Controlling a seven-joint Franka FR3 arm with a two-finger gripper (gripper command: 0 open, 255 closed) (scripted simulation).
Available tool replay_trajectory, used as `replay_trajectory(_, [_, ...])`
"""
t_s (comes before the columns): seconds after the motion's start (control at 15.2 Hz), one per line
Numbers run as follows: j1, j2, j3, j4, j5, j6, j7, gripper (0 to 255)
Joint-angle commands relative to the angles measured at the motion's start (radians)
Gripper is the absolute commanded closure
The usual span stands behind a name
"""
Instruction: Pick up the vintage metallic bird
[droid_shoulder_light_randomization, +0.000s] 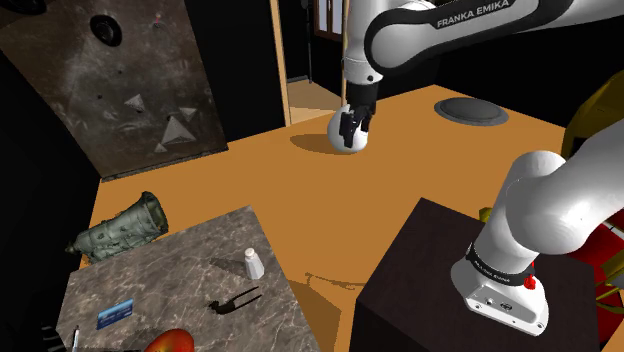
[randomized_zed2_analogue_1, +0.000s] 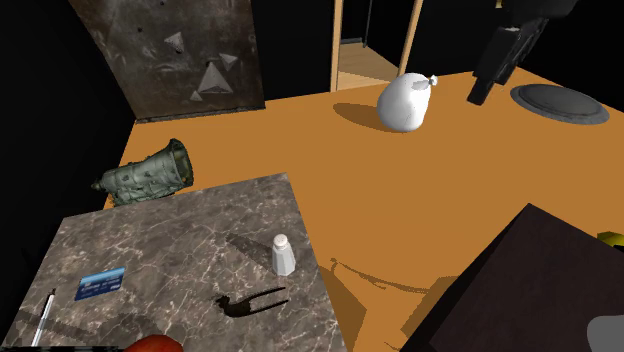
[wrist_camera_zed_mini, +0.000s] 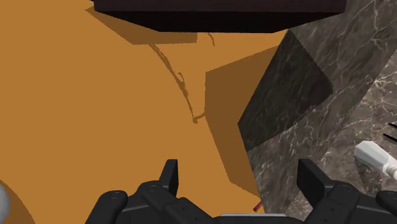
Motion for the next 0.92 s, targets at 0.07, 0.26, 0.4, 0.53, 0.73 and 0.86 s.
replay_trajectory(0.07, [0.033,0.085,0.012,0.011,0.011,0.076,-0.038,0])
replay_trajectory(0.26, [0.064,0.176,0.027,0.035,0.022,0.144,-0.074,0])
replay_trajectory(0.4, [0.083,0.236,0.038,0.054,0.028,0.186,-0.098,0])
replay_trajectory(0.53, [0.102,0.297,0.050,0.076,0.034,0.225,-0.122,0])
replay_trajectory(0.73, [0.128,0.387,0.071,0.114,0.039,0.279,-0.156,0])
replay_trajectory(0.86, [0.145,0.446,0.085,0.142,0.041,0.311,-0.177,0])
